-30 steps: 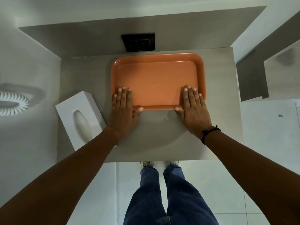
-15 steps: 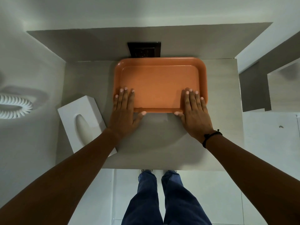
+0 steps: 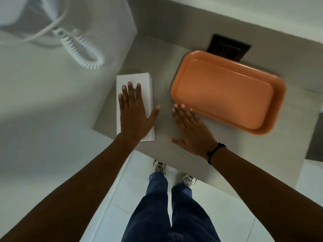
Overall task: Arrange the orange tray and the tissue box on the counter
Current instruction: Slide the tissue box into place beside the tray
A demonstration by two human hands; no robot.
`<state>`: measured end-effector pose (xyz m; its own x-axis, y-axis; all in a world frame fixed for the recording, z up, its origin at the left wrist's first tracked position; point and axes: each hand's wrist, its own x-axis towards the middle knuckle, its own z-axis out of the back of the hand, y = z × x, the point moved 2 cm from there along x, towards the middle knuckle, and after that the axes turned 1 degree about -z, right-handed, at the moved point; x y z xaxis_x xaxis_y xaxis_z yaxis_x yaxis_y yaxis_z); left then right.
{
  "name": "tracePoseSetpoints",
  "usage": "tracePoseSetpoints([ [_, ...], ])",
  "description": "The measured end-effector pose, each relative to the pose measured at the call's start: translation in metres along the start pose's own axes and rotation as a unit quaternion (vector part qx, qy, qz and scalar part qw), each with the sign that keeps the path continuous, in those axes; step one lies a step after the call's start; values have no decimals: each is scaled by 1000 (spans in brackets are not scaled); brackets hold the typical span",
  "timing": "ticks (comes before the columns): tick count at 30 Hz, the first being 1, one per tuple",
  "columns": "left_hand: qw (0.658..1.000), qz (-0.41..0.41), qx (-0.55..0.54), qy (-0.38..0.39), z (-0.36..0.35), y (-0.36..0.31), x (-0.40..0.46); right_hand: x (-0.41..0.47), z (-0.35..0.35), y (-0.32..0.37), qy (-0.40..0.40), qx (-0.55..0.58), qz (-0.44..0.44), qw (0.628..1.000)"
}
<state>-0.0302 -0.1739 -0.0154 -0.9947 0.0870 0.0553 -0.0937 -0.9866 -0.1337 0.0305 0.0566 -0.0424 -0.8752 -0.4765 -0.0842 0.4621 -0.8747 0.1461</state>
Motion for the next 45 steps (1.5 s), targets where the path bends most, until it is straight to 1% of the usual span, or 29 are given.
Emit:
tracePoseSetpoints([
  [2, 999, 32, 13, 7, -5, 12, -14, 3, -16, 11, 14, -9, 33, 999],
  [4, 998, 56, 19, 10, -10, 19, -24, 3, -31, 17, 29, -13, 46, 998],
  [8, 996, 85, 16, -1, -18, 21, -26, 3, -50, 19, 12, -30, 55, 998],
  [12, 996, 86, 20, 6, -21, 22, -22, 3, -57, 20, -19, -26, 53, 998],
  [15, 996, 80, 25, 15, -20, 23, -20, 3, -58, 20, -28, -18, 50, 998],
  [23, 997, 38, 46, 43, -18, 30, 8, 3, -53, 19, -19, -7, 43, 999],
  [36, 995, -74, 48, 54, -17, 45, 93, 3, -60, 18, -9, 14, 36, 999],
  [45, 989, -121, 51, 69, -15, 44, 150, 2, -59, 19, -11, 29, 37, 999],
])
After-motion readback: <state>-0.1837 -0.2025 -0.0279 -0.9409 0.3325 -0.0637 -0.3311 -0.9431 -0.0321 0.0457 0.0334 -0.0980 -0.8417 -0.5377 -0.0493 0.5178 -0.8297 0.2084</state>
